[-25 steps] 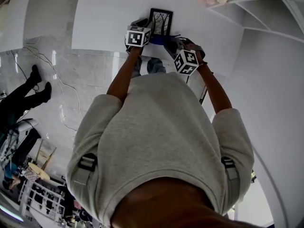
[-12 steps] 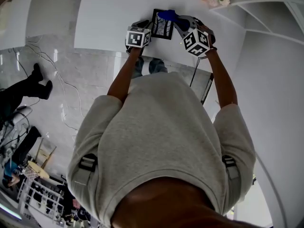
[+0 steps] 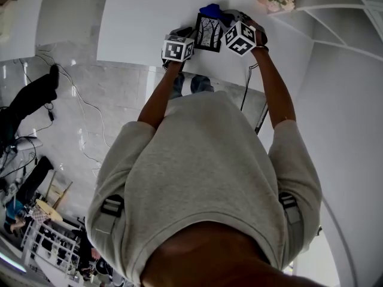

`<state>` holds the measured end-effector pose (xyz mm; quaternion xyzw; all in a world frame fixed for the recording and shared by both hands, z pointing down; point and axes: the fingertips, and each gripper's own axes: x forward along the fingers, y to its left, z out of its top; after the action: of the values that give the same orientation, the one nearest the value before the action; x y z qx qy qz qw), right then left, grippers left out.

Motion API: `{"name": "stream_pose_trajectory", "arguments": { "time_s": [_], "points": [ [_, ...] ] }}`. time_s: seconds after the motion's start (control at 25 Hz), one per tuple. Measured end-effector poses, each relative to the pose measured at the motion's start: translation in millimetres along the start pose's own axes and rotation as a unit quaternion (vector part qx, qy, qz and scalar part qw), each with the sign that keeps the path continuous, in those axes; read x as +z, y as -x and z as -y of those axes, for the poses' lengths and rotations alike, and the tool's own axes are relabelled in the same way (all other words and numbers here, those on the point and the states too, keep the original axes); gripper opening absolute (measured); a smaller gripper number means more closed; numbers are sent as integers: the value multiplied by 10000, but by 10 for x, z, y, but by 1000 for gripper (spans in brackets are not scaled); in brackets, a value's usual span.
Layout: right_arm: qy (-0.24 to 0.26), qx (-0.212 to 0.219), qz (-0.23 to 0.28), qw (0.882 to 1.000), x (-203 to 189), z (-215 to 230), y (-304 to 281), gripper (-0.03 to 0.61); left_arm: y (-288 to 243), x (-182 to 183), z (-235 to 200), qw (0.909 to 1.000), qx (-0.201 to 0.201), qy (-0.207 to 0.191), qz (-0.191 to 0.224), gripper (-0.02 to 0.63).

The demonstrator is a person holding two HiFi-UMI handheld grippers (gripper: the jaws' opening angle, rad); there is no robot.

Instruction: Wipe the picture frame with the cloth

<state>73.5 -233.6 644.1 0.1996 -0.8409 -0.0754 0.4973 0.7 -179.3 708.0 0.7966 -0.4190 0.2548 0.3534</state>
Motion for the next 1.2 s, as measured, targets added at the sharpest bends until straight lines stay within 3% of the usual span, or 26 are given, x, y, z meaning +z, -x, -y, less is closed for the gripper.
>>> {"name": "stream_pose_trajectory", "arguments": {
  "time_s": [0.36, 1.2],
  "points": [
    [120, 472, -265, 9985, -117, -365, -179, 60, 29, 9, -29, 10000, -19, 28, -16, 75],
    [462, 906, -280, 9944, -125, -1110, 69, 60, 40, 0, -125, 9999, 67, 94, -43, 52]
  ]
}}
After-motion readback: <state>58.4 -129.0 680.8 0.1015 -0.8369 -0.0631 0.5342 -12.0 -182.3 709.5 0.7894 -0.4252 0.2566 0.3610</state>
